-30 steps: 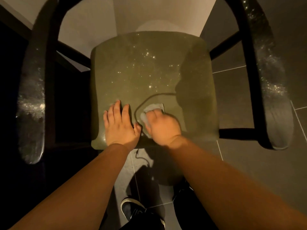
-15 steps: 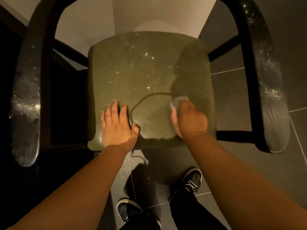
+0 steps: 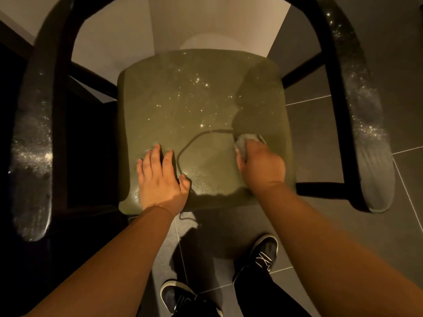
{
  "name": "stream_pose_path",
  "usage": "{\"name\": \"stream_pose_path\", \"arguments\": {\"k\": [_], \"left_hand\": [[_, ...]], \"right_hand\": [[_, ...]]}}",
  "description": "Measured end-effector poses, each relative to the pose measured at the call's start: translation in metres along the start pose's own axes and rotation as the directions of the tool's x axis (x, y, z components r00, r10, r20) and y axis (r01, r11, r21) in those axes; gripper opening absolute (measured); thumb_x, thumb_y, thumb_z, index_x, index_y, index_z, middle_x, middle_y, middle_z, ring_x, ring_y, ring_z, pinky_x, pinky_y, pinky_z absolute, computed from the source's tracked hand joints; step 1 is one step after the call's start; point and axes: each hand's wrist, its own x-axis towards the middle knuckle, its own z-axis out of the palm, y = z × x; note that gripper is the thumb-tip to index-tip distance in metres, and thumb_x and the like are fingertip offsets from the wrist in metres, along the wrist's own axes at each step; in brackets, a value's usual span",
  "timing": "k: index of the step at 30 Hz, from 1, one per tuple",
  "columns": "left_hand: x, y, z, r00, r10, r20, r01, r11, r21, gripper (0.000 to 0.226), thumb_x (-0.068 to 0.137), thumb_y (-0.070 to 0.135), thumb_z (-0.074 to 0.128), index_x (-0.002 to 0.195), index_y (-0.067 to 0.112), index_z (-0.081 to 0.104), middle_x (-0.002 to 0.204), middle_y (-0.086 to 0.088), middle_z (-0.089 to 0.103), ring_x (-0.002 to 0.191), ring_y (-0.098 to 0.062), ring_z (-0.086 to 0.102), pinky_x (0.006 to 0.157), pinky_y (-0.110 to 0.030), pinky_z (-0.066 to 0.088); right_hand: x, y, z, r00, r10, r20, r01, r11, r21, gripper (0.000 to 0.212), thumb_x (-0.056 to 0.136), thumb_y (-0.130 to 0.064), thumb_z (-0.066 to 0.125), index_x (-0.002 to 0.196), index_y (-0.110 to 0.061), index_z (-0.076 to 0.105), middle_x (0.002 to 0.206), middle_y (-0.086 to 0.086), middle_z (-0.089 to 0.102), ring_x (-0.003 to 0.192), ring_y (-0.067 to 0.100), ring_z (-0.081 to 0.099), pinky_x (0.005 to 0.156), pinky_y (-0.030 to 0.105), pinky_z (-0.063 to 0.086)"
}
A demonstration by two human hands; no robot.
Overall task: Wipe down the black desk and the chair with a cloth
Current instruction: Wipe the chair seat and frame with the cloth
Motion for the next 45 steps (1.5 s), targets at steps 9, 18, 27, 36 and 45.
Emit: {"name": "stream_pose_path", "arguments": {"k": [9, 18, 27, 36, 45], "left_hand": [[0.001, 0.001, -0.001, 0.997, -0.024, 0.076, 0.016, 0.993, 0.113, 0.074, 0.092, 0.049, 0.038, 0.154, 0.010, 0.037, 0.166, -0.019, 0.021, 0.154, -0.038, 0.020, 0.128, -0.056, 0.013], [0.005, -0.010, -0.016, 0.998, -0.030, 0.053, 0.037, 0.989, -0.144, 0.066, 0.089, 0.046, 0.052, 0.147, 0.013, 0.051, 0.160, -0.013, 0.037, 0.147, -0.033, 0.032, 0.125, -0.053, 0.022], [0.013, -0.047, -0.021, 0.870, -0.486, 0.084, 0.491, 0.837, -0.240, 0.078, 0.092, 0.045, 0.055, 0.159, 0.014, 0.029, 0.162, -0.015, 0.034, 0.146, -0.037, 0.037, 0.118, -0.053, 0.035], [0.013, -0.049, -0.014, 0.854, -0.508, 0.111, 0.517, 0.808, -0.283, 0.085, 0.086, 0.052, 0.041, 0.160, 0.013, 0.026, 0.162, -0.016, 0.035, 0.143, -0.036, 0.041, 0.111, -0.050, 0.043], [0.016, -0.051, -0.013, 0.847, -0.513, 0.139, 0.530, 0.799, -0.284, 0.078, 0.094, 0.047, 0.053, 0.162, 0.018, 0.025, 0.165, -0.014, 0.030, 0.146, -0.034, 0.036, 0.111, -0.048, 0.040]], "right_hand": [[0.018, 0.009, -0.007, 0.943, 0.318, -0.093, -0.312, 0.947, 0.072, 0.034, 0.102, -0.042, 0.050, 0.110, -0.011, 0.061, 0.104, 0.019, 0.067, 0.090, 0.042, 0.066, 0.068, 0.037, 0.043], [0.021, -0.047, 0.019, 0.957, -0.287, -0.034, 0.285, 0.957, -0.051, 0.018, 0.095, -0.034, 0.068, 0.096, -0.016, 0.069, 0.079, 0.015, 0.067, 0.056, 0.037, 0.065, 0.047, 0.034, 0.047], [-0.014, -0.113, 0.031, 0.863, -0.499, 0.072, 0.495, 0.866, 0.066, 0.016, 0.092, -0.030, 0.062, 0.095, -0.017, 0.070, 0.074, 0.008, 0.063, 0.052, 0.032, 0.061, 0.045, 0.032, 0.046], [0.086, -0.126, 0.032, 0.911, -0.404, 0.079, 0.402, 0.915, 0.045, 0.027, 0.097, -0.036, 0.040, 0.094, -0.023, 0.063, 0.092, 0.002, 0.064, 0.085, 0.035, 0.067, 0.075, 0.039, 0.055], [0.061, -0.163, 0.036, 0.570, -0.807, 0.151, 0.793, 0.589, 0.155, 0.028, 0.092, -0.040, 0.051, 0.083, -0.018, 0.067, 0.069, 0.006, 0.063, 0.054, 0.029, 0.061, 0.049, 0.038, 0.054]]}}
